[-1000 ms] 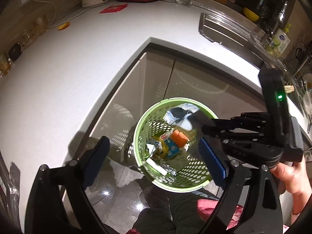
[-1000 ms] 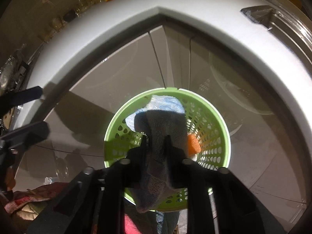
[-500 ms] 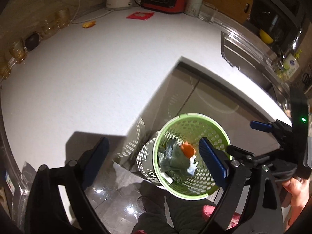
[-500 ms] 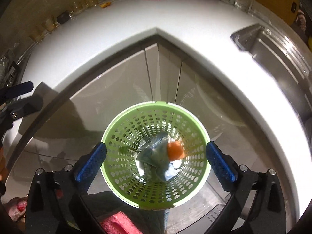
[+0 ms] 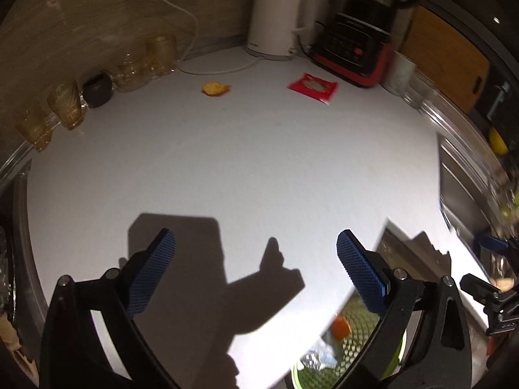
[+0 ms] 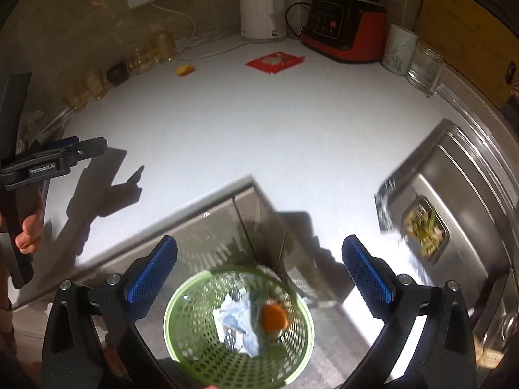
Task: Collect trash
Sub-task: 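Move both tools back to the counter toward the yellow chip and red packet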
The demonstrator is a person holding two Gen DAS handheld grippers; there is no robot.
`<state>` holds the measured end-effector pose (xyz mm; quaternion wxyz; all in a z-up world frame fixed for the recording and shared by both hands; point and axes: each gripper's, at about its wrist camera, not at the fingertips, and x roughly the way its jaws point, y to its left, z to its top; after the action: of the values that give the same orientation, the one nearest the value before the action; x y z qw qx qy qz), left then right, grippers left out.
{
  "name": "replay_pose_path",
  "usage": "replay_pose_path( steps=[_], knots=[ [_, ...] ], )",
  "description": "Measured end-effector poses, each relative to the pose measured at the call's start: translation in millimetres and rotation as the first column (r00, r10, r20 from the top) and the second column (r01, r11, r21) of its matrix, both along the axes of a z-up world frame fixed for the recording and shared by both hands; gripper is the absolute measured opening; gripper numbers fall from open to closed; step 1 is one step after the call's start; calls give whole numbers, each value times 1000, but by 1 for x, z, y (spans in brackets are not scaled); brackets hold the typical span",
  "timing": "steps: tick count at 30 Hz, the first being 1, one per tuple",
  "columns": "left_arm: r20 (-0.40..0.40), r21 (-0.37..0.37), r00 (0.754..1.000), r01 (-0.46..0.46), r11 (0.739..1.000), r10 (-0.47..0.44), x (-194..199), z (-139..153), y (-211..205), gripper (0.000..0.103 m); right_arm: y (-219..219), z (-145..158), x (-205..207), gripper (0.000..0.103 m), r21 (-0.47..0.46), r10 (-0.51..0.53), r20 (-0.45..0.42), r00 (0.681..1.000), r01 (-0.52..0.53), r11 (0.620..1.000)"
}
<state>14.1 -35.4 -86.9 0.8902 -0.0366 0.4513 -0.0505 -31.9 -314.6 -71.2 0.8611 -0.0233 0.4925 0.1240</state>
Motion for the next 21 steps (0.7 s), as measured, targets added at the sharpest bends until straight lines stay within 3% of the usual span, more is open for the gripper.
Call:
replay_pose_path(
  steps=[6,11,21],
  knots=[
    [60,16,996,-70,997,69,77,-11,5,95,-7,-6,87,101,59,26,-11,1000,-25,998],
    [70,26,996,-56,998,54,145,-28,11,95,-6,-14,145,101,66,61,-12,998,-60,996],
    [41,109,999,-5,994,0,238,-58,25,95,3,-36,228,101,75,110,-16,994,-108,991]
  ],
)
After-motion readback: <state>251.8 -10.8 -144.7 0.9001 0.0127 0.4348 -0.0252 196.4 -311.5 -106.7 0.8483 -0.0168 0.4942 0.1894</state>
